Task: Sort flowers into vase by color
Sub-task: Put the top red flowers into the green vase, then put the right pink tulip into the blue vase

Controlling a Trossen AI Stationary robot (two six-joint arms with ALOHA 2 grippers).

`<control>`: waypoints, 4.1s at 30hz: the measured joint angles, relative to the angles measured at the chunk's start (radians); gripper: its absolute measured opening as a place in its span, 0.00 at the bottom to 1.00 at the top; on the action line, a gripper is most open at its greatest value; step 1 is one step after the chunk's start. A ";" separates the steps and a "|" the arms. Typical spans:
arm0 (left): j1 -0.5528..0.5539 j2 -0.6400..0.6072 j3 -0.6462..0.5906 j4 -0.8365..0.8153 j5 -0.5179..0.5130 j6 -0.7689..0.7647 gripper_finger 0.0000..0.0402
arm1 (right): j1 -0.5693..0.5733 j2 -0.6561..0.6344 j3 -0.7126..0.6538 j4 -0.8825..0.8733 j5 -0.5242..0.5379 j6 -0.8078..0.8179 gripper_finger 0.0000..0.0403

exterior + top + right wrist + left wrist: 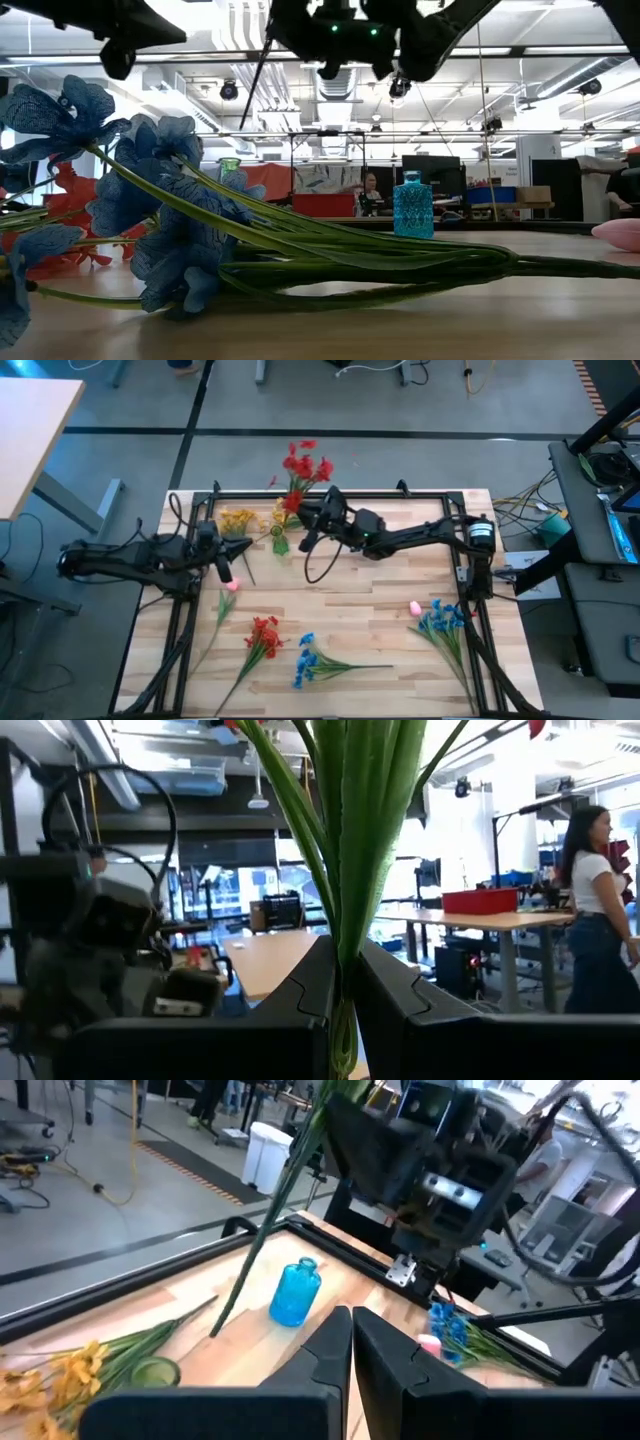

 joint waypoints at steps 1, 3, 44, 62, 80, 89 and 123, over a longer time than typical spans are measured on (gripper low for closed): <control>0.000 -0.013 0.000 -0.006 0.000 -0.002 0.00 | 0.000 0.011 0.006 0.001 0.000 -0.014 0.05; 0.000 -0.036 -0.004 -0.006 0.000 -0.006 0.00 | 0.000 0.026 0.017 0.002 0.000 -0.029 0.05; 0.000 -0.081 -0.053 -0.009 -0.007 -0.032 0.00 | 0.000 0.186 0.138 -0.061 0.009 -0.103 0.13; 0.000 -0.080 -0.053 -0.009 -0.008 -0.031 0.00 | 0.000 0.167 0.141 -0.251 0.011 -0.028 0.52; 0.000 -0.080 -0.053 -0.009 -0.008 -0.020 0.00 | 0.003 0.094 0.141 -0.508 0.009 0.043 0.83; 0.000 -0.078 -0.053 -0.016 -0.007 -0.024 0.00 | 0.003 0.014 0.141 -0.753 0.000 0.099 0.84; 0.000 -0.064 -0.048 0.004 -0.011 -0.051 0.00 | 0.201 -0.290 0.142 -1.648 -0.052 0.428 0.84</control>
